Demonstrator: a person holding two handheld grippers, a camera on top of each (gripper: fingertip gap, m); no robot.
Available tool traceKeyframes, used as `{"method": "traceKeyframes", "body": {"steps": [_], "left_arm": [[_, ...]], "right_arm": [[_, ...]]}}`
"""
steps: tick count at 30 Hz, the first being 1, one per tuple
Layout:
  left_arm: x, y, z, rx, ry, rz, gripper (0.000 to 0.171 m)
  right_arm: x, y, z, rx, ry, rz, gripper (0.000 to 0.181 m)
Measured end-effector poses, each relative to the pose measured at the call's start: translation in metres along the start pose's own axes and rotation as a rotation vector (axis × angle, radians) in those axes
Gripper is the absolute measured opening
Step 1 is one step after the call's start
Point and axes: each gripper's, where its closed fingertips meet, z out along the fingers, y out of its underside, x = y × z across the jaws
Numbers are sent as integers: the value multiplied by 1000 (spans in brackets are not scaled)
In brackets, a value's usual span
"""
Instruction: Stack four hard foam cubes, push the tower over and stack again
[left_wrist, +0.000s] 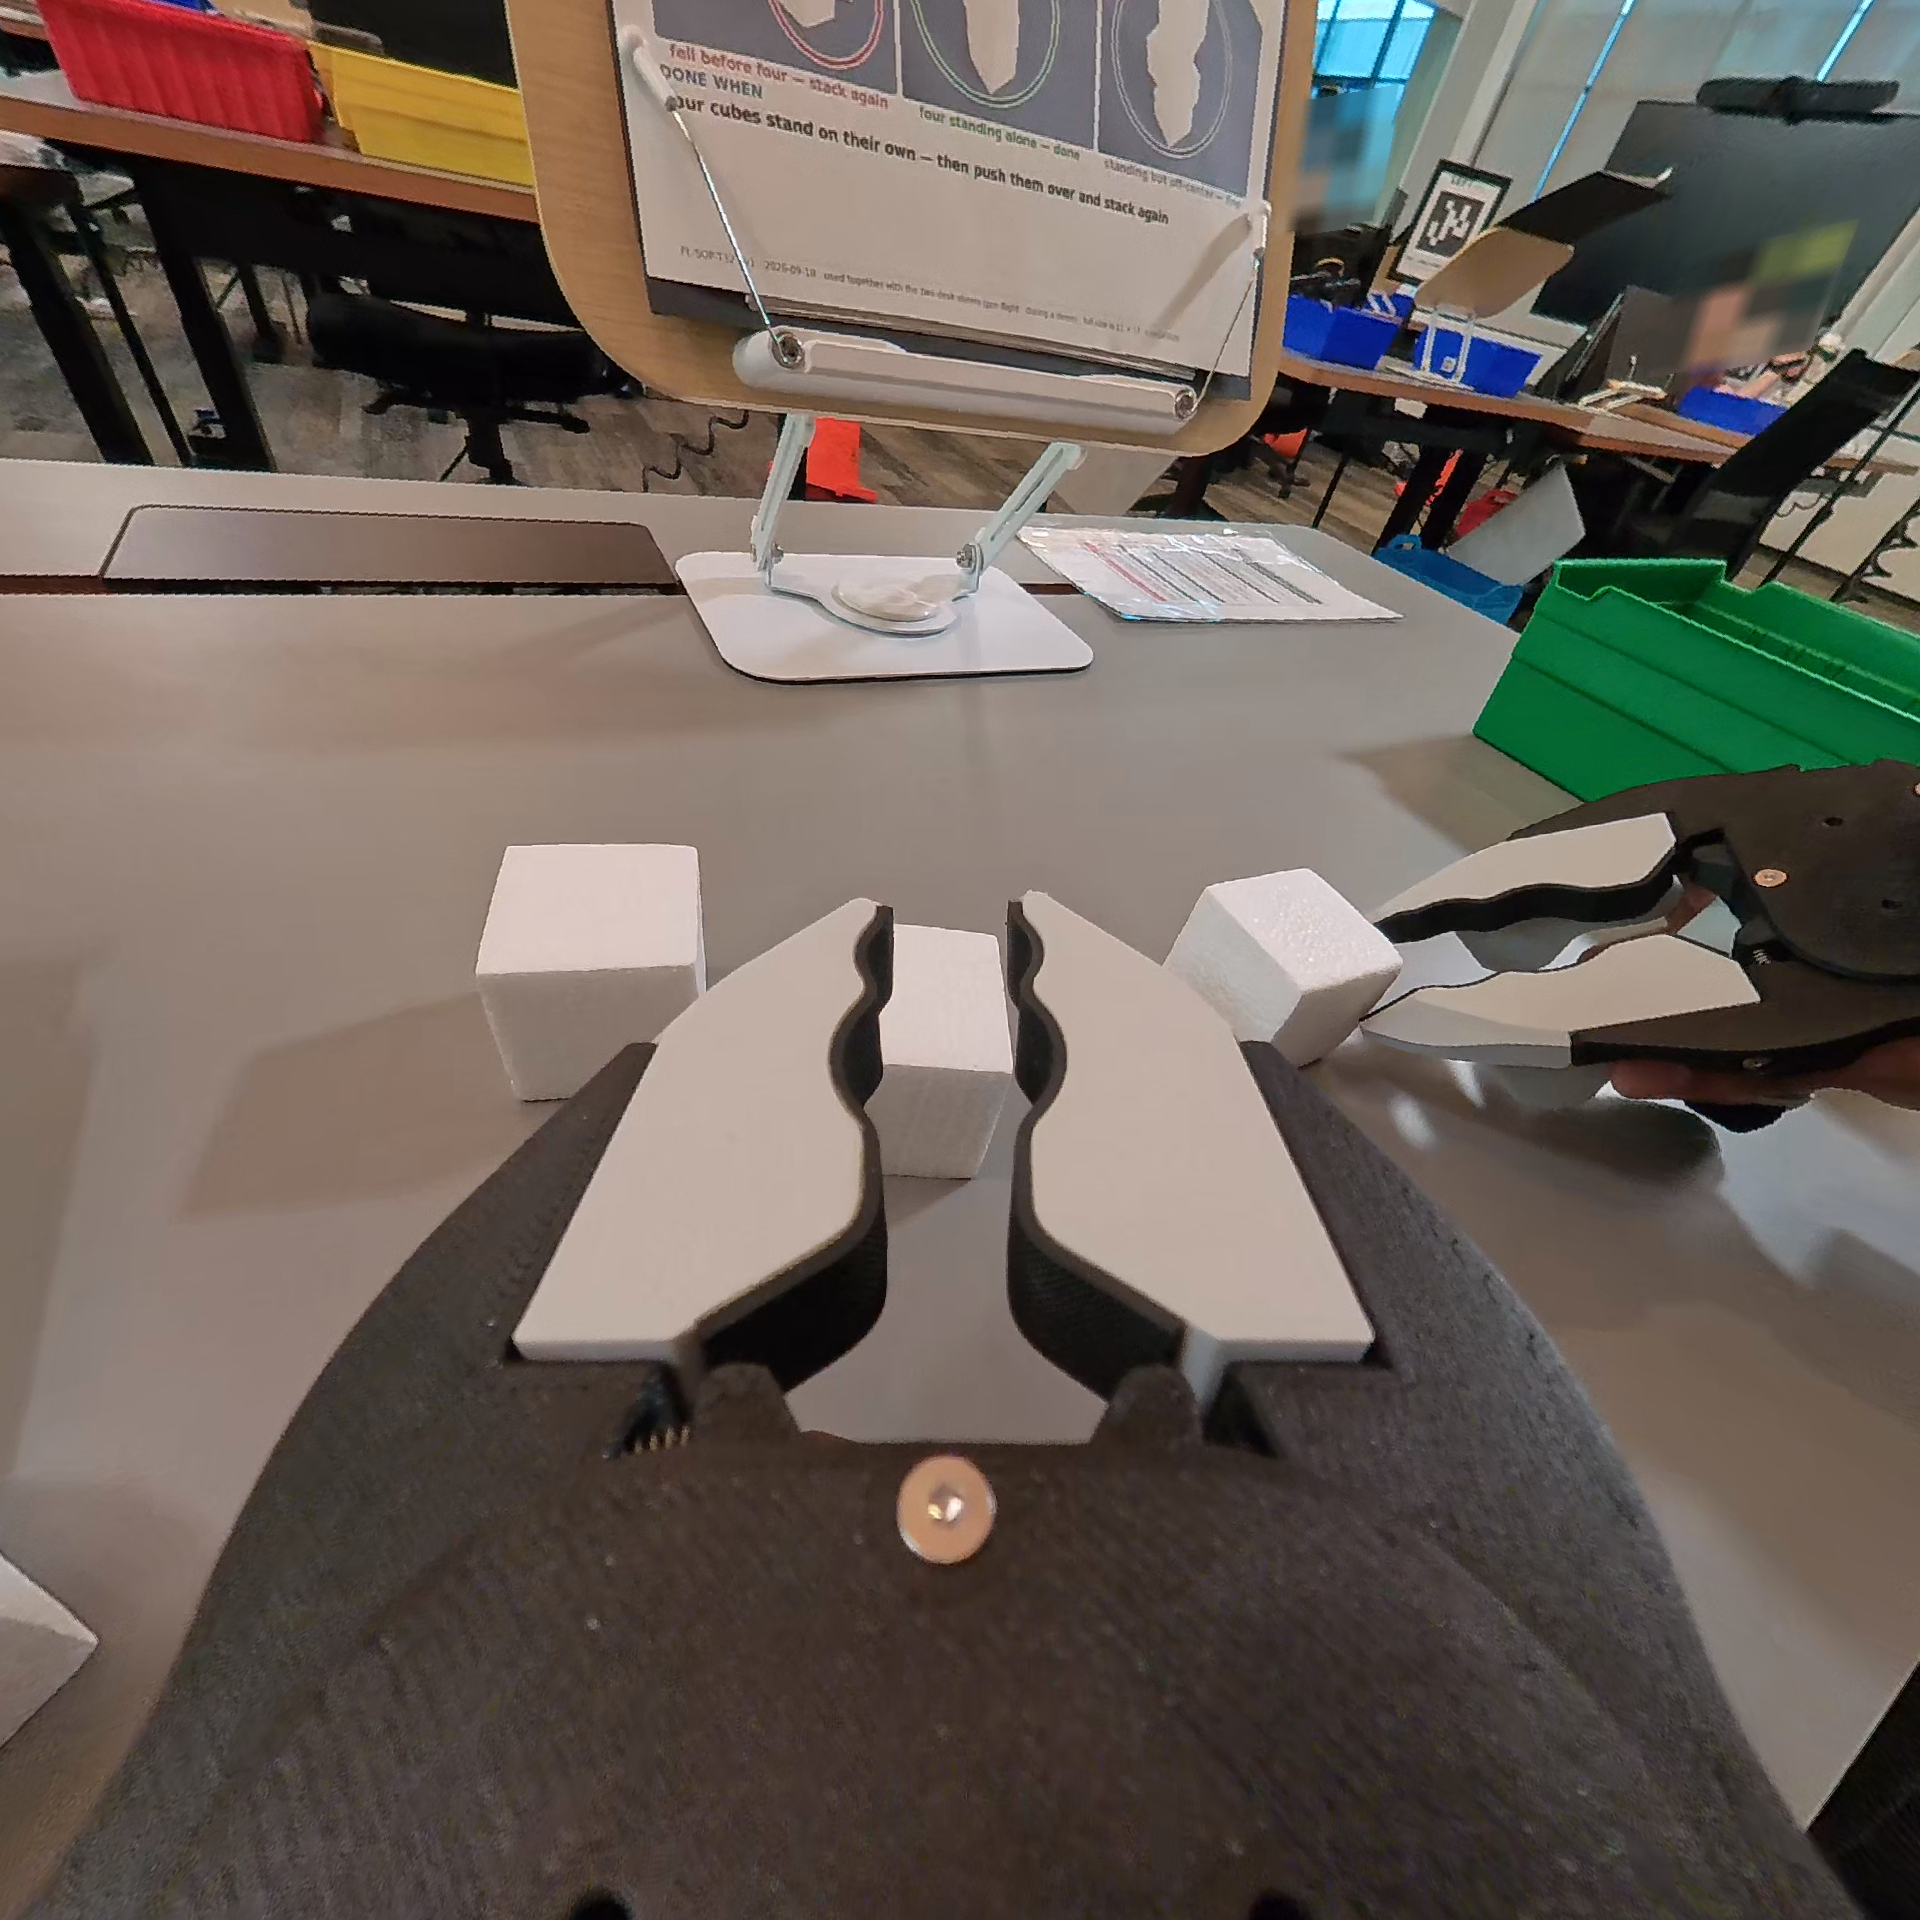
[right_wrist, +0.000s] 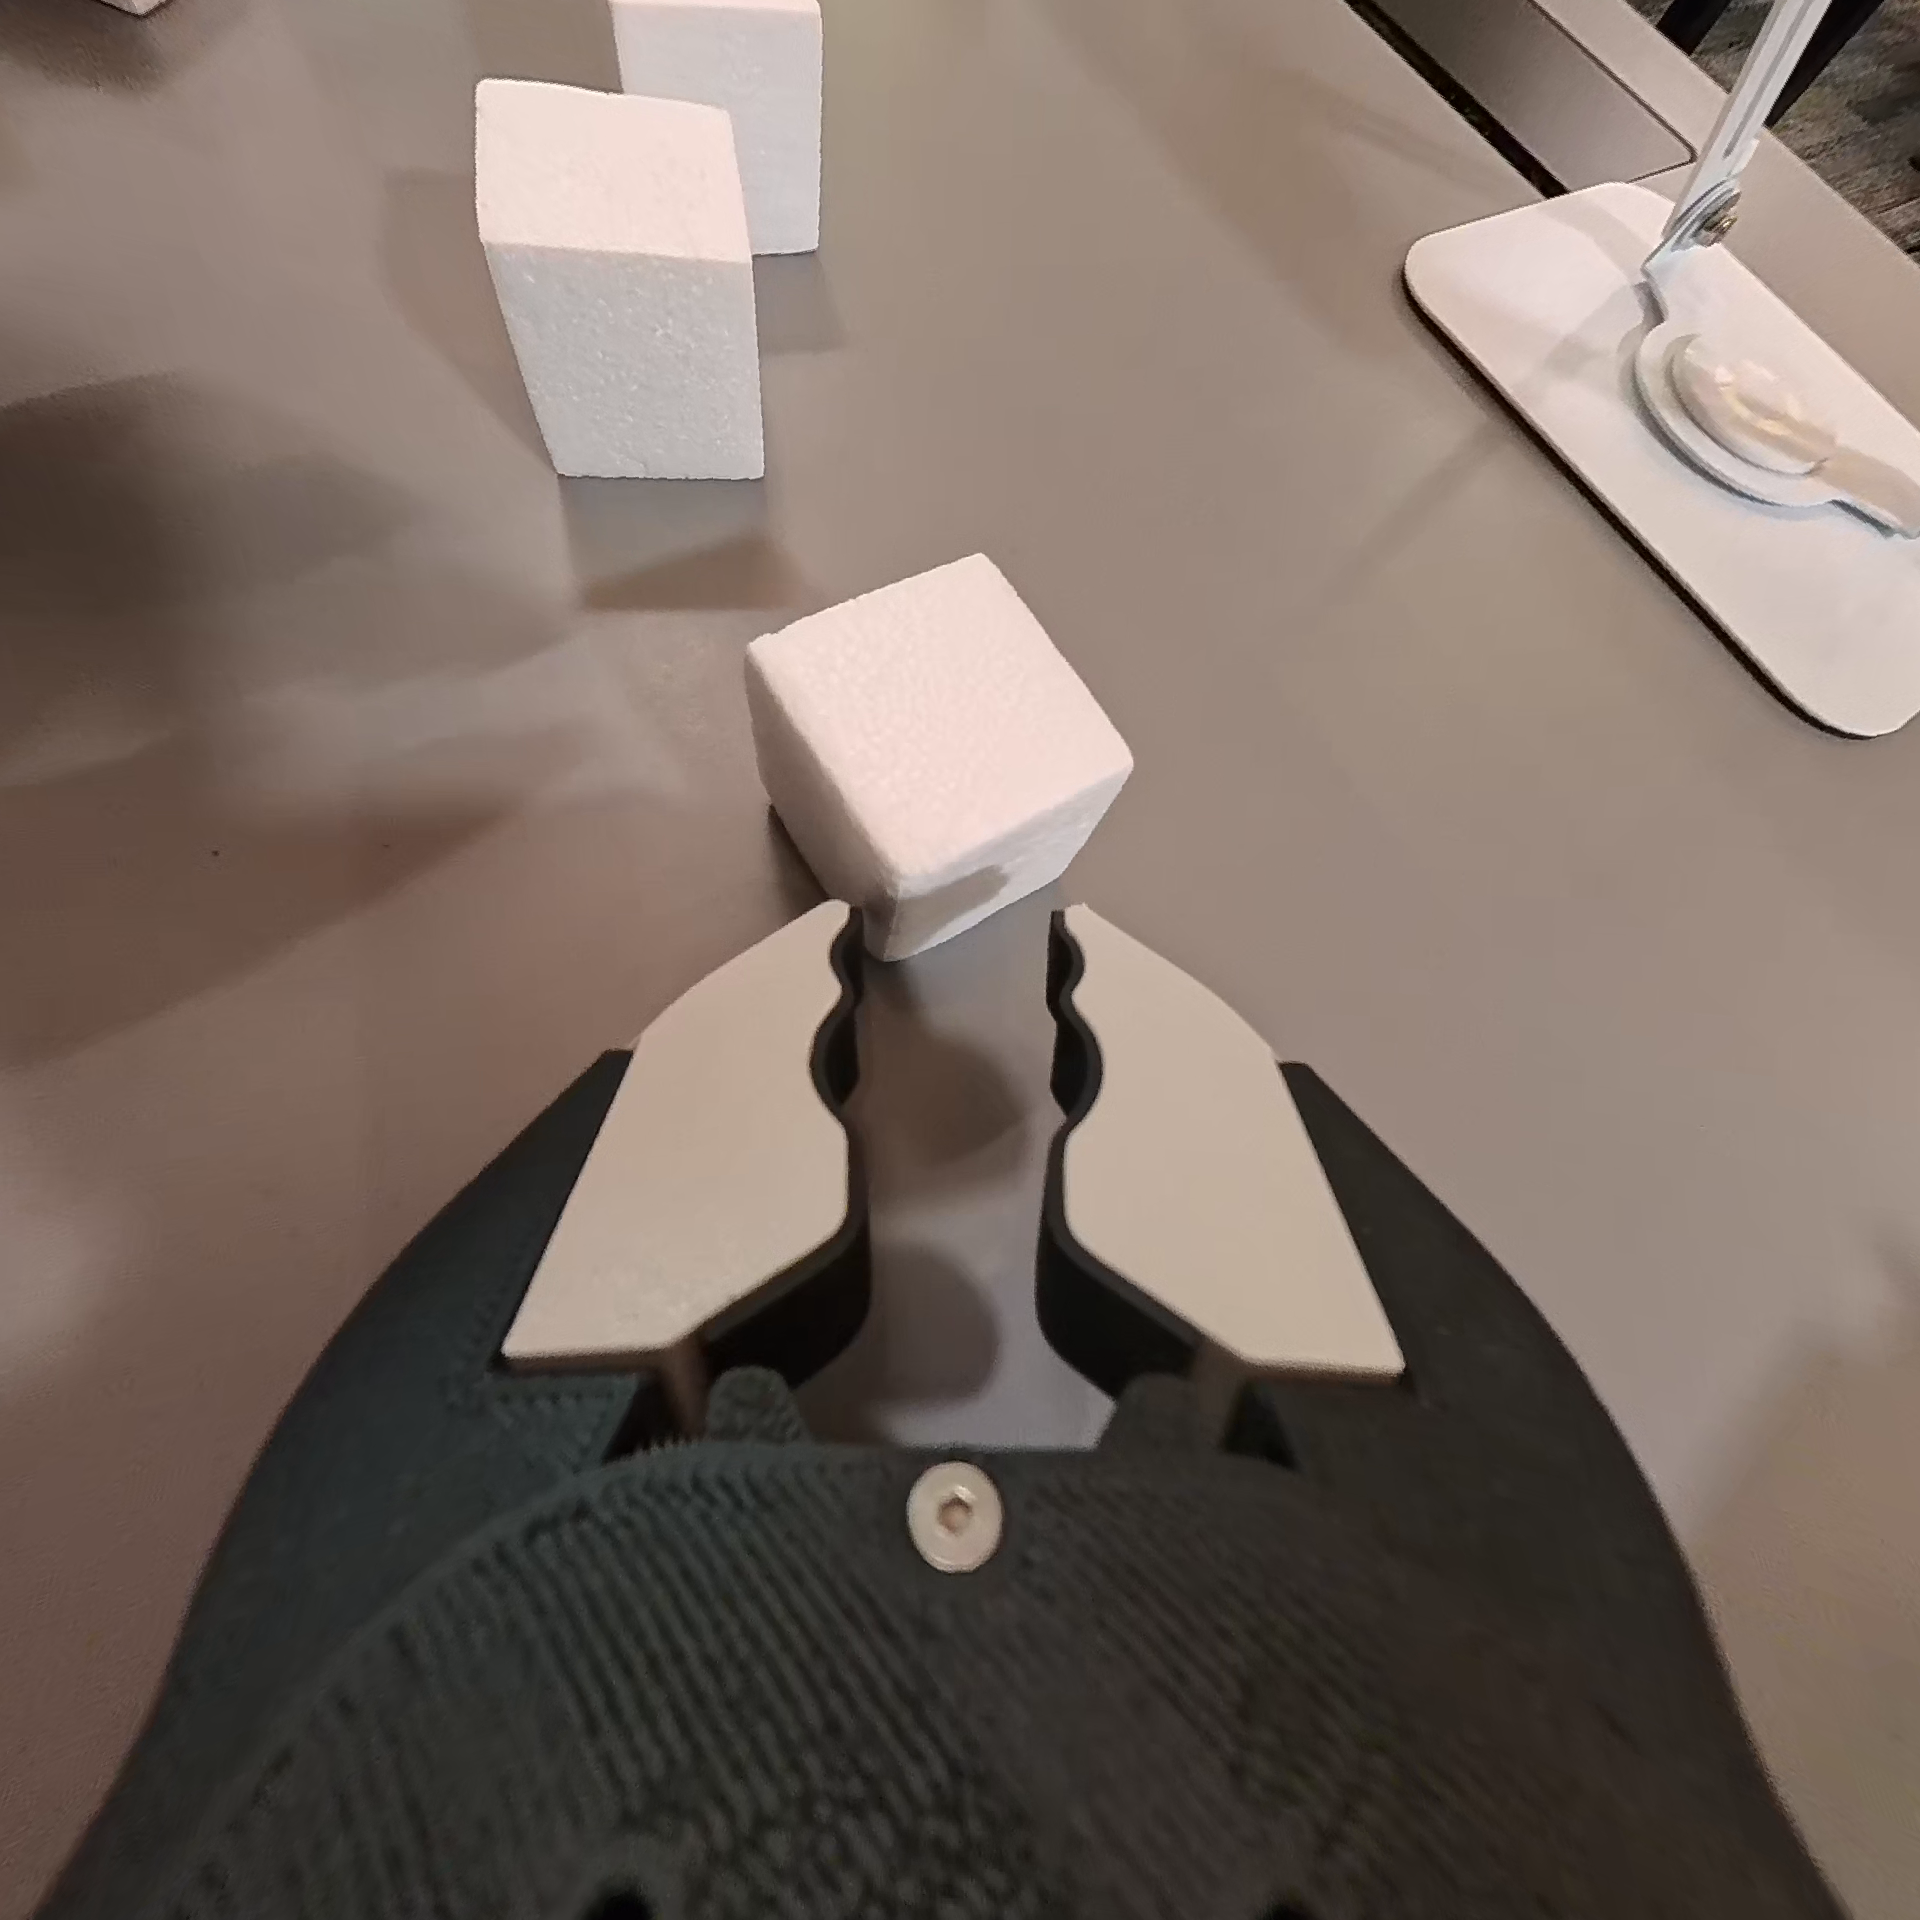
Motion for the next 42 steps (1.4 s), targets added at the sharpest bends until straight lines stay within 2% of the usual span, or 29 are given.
{"method": "traceKeyframes", "body": {"steps": [15, 17, 23, 25, 27, 30, 34, 36, 38, 42], "left_arm": [[-3, -2, -1, 8, -12, -3, 21], [-5, -4, -2, 18, -25, -4, 21], [-33, -11, -7, 44, -89, -65, 22], [-46, -14, -10, 61, -117, -117, 23], [-55, -15, -13, 72, -140, -160, 23], [-59, -11, -17, 64, -145, -190, 23], [-58, -5, -29, 48, -147, -172, 23], [-59, -1, -37, 31, -161, -149, 23], [-62, 0, -46, 34, -192, -123, 23], [-67, -1, -54, 41, -223, -104, 22]], "right_arm": [[0, 1, -3, -3, -11, -23, 36], [12, 2, -11, 4, 22, -54, 38], [53, -30, -49, 275, 60, 187, 38], [47, -48, -52, 350, 84, 203, 45], [19, -68, -47, 385, 15, 215, 56], [-31, -91, -27, 371, -86, 193, 67], [-77, -108, 4, 316, -109, 83, 72], [-82, -108, 23, 244, -84, -58, 76], [-74, -107, 43, 132, -76, -125, 80], [-71, -119, 68, -49, -201, 24, 81]]}}
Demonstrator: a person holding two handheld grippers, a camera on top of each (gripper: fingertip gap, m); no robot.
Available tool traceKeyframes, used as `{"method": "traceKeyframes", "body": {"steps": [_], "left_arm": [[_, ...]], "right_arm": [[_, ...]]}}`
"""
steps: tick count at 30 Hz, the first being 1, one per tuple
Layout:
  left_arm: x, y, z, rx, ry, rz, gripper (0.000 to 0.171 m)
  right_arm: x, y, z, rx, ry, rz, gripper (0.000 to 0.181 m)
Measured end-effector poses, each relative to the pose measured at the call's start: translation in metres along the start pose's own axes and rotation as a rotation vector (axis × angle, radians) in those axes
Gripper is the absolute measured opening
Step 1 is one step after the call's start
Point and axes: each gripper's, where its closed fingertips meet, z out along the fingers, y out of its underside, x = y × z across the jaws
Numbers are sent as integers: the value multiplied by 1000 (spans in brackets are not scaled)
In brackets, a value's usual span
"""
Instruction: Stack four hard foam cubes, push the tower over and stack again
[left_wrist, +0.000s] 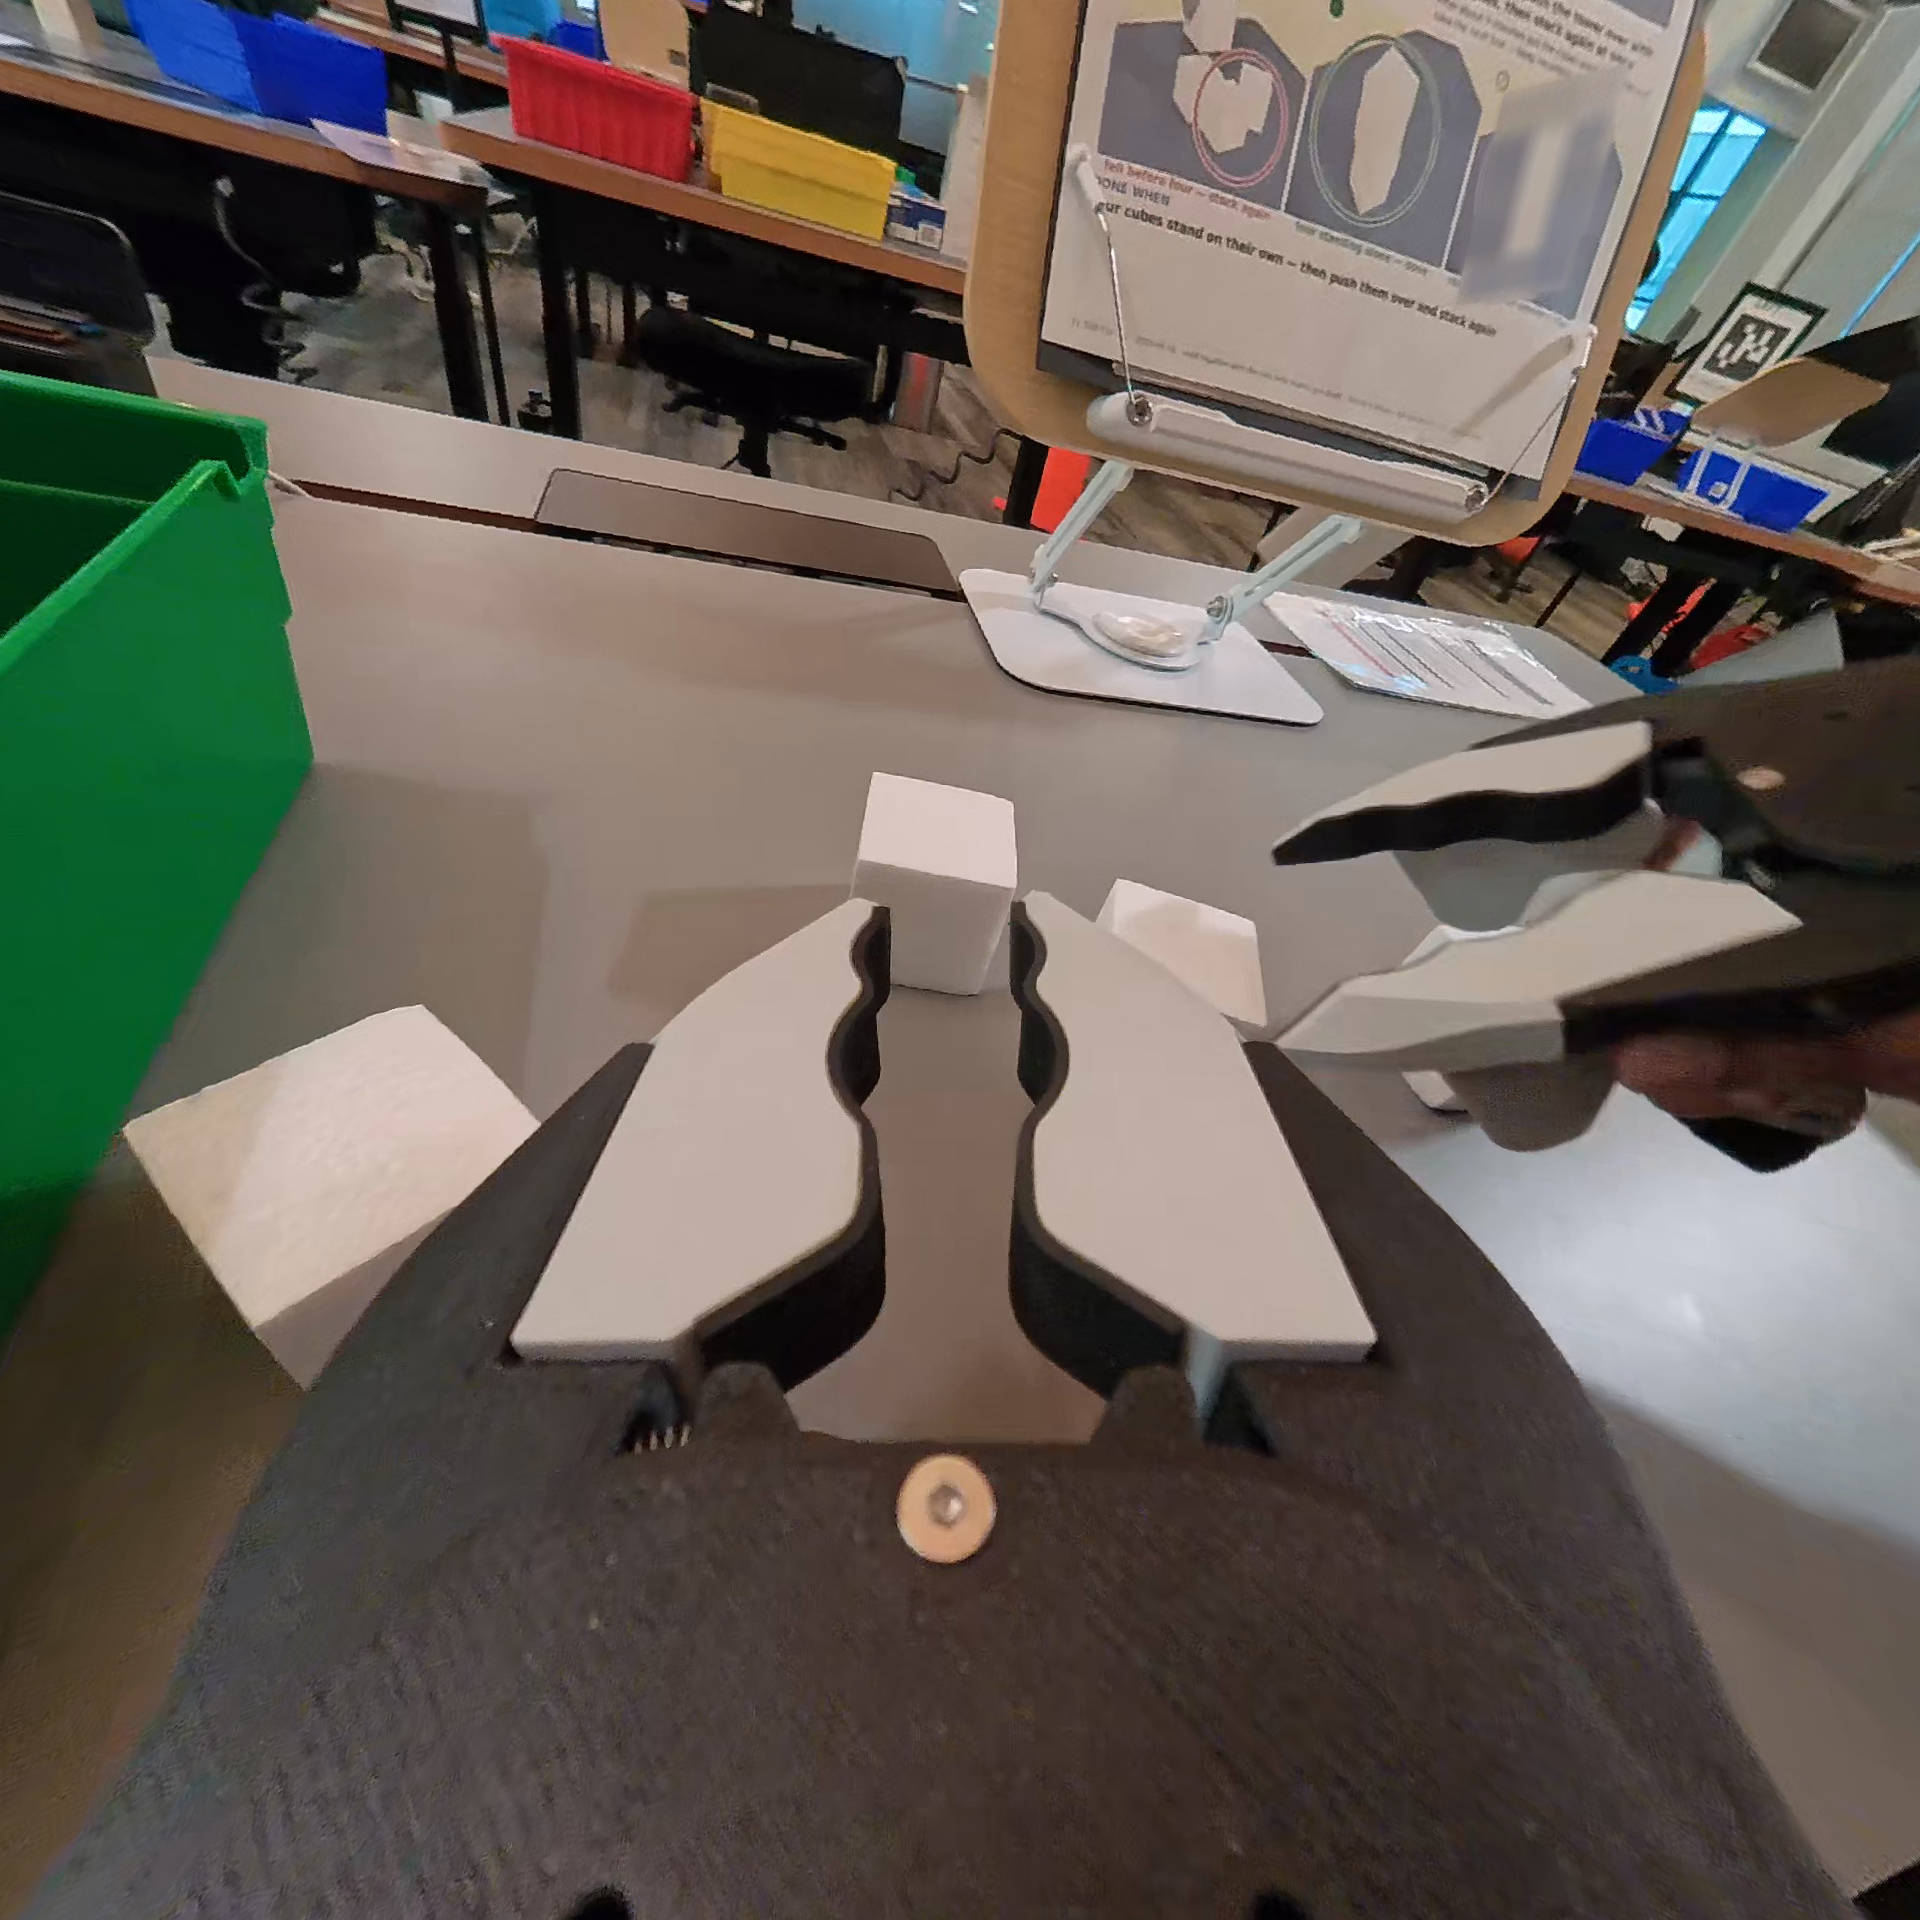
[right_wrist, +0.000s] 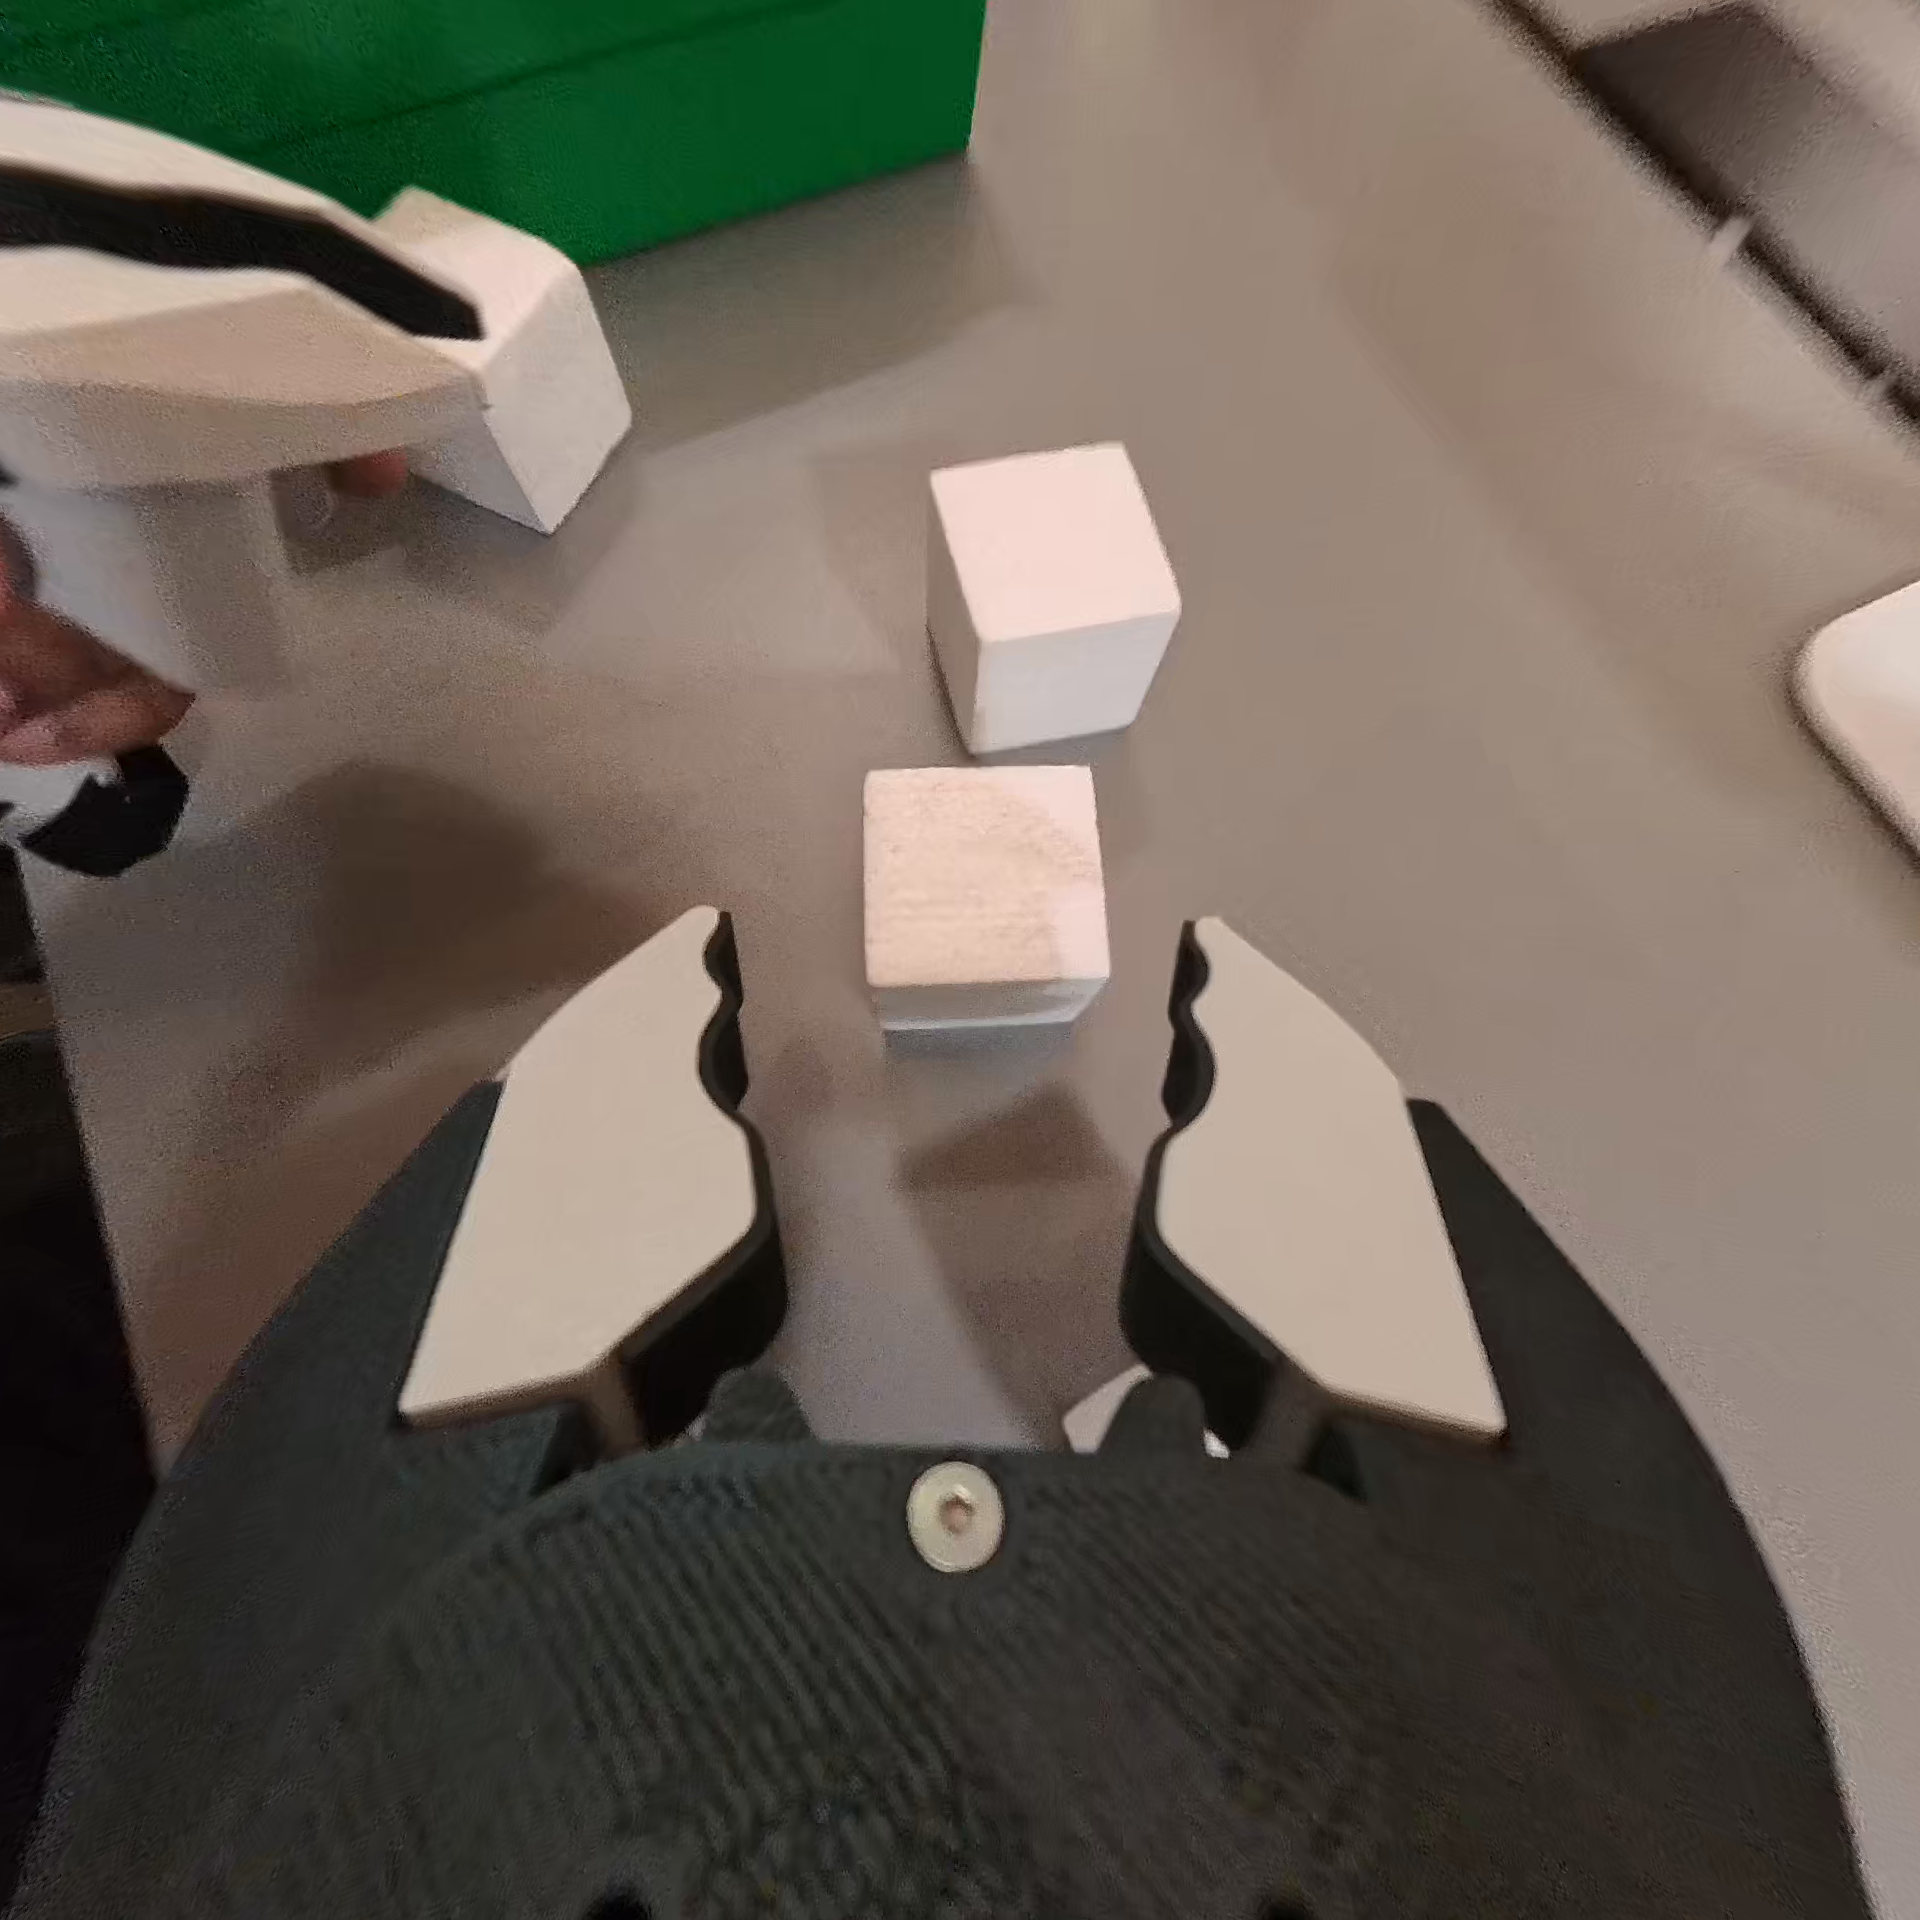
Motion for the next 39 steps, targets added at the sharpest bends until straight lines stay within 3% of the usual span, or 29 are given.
{"method": "traceKeyframes", "body": {"steps": [4, 5, 7, 10, 13, 16, 20, 23, 25, 27, 31, 35, 39], "left_arm": [[2, 3, 3, -13, 9, -1, 22], [3, 3, 3, -15, 13, 0, 22], [5, 3, 4, -16, 22, -1, 22], [8, 4, 7, -22, 33, -4, 22], [11, 4, 10, -23, 46, -6, 22], [16, 5, 14, -30, 61, 1, 22], [25, 7, 19, -39, 85, 15, 22], [35, 9, 25, -48, 106, 32, 22], [43, 9, 30, -51, 125, 50, 22], [49, 12, 33, -63, 138, 80, 22], [55, 11, 37, -57, 151, 97, 22], [58, 13, 40, -70, 171, 77, 22], [58, 14, 41, -76, 181, 59, 22]], "right_arm": [[9, 17, 25, -199, 27, 7, 70], [10, 21, 27, -213, 45, -19, 58], [-1, 18, 22, -179, 6, -79, 56], [-3, -1, -13, -73, -5, -112, 56], [-13, -4, -65, 20, -107, -79, 56], [-17, 26, -111, 62, -152, -83, 56], [-1, 96, -144, 79, -69, -2, 56], [3, 131, -140, 60, -67, 113, 56], [2, 144, -132, -10, -40, 77, 56], [-1, 149, -128, -40, -14, 38, 58], [0, 147, -131, -13, 33, 28, 84], [-7, 150, -143, 32, -39, 40, 83], [-11, 164, -142, -11, -73, -2, 80]]}}
